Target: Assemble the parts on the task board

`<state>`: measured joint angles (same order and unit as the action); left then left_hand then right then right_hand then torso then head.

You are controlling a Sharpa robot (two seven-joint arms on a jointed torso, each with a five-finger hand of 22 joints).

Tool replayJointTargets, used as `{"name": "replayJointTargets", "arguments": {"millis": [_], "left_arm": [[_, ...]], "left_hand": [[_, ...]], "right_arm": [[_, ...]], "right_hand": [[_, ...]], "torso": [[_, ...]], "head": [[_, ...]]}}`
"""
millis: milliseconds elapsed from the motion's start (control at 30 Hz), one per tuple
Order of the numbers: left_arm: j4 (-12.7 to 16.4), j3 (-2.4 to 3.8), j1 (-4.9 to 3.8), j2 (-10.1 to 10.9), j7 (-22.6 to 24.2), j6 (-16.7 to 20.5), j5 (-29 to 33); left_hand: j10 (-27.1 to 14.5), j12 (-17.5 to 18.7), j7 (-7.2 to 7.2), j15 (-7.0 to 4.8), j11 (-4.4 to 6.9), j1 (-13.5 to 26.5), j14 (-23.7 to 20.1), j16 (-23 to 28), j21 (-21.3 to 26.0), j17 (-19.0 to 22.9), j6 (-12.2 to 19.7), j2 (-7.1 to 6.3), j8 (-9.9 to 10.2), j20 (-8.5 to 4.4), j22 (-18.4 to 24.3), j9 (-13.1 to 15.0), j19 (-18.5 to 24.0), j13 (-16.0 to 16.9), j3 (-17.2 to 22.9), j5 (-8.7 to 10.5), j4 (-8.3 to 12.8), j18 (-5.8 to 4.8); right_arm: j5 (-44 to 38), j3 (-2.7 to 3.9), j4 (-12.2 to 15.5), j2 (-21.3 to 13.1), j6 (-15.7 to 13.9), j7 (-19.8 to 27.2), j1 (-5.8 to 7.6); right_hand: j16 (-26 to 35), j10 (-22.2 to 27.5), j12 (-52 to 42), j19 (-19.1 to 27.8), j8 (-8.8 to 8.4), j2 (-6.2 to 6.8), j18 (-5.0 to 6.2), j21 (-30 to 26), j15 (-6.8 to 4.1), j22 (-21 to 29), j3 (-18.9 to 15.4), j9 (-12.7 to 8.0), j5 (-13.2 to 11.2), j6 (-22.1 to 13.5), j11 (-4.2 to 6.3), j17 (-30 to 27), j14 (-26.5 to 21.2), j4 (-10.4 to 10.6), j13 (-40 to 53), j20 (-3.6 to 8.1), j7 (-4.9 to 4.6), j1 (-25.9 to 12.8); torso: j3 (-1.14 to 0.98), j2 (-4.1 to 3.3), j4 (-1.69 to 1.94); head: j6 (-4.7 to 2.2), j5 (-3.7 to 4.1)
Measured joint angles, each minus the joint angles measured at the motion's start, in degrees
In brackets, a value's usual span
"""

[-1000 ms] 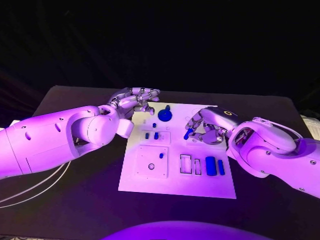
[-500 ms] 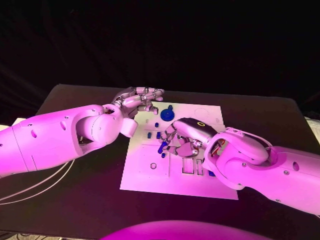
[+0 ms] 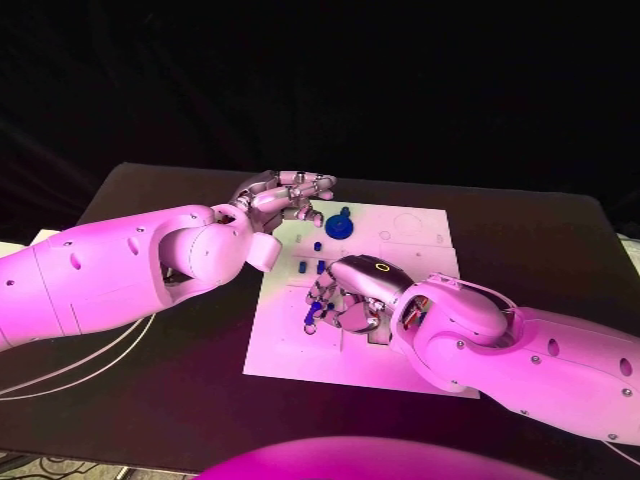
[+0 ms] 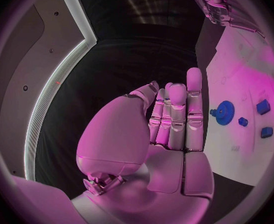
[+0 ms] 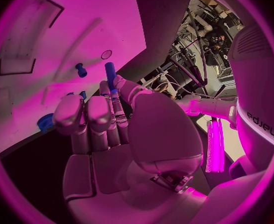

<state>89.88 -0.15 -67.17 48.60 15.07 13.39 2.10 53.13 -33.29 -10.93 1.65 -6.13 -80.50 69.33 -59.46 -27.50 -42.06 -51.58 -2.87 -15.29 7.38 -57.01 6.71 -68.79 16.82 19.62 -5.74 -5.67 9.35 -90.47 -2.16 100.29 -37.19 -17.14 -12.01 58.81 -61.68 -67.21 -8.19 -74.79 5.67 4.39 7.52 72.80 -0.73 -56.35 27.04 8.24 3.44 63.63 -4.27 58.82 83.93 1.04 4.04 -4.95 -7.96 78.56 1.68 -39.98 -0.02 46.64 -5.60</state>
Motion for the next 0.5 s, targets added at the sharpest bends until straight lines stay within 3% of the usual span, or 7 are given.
{"name": "replayJointTargets", "arguments": {"millis": [500], "left_arm": [[-0.2, 0.0, 0.0, 0.01, -0.06, -0.04, 0.0]], "left_hand": [[0.0, 0.0, 0.0, 0.0, 0.0, 0.0, 0.0, 0.0, 0.0, 0.05, 0.0, 0.0, -0.21, 0.0, 0.07, 0.0, 0.0, 0.0, 0.0, 0.0, 0.0, 0.0]], "right_arm": [[-1.35, -0.01, -0.86, 0.58, 2.36, -0.21, -0.53]], "right_hand": [[0.01, 0.0, 0.0, 0.0, 0.11, 0.0, 0.0, 0.0, 0.0, 0.01, 0.0, -0.01, -0.04, -0.1, 0.0, -0.01, 0.0, -0.01, 0.0, 0.0, 0.07, 0.01]], "torso": [[0.0, 0.01, -0.04]], "head": [[0.42, -0.3]]}}
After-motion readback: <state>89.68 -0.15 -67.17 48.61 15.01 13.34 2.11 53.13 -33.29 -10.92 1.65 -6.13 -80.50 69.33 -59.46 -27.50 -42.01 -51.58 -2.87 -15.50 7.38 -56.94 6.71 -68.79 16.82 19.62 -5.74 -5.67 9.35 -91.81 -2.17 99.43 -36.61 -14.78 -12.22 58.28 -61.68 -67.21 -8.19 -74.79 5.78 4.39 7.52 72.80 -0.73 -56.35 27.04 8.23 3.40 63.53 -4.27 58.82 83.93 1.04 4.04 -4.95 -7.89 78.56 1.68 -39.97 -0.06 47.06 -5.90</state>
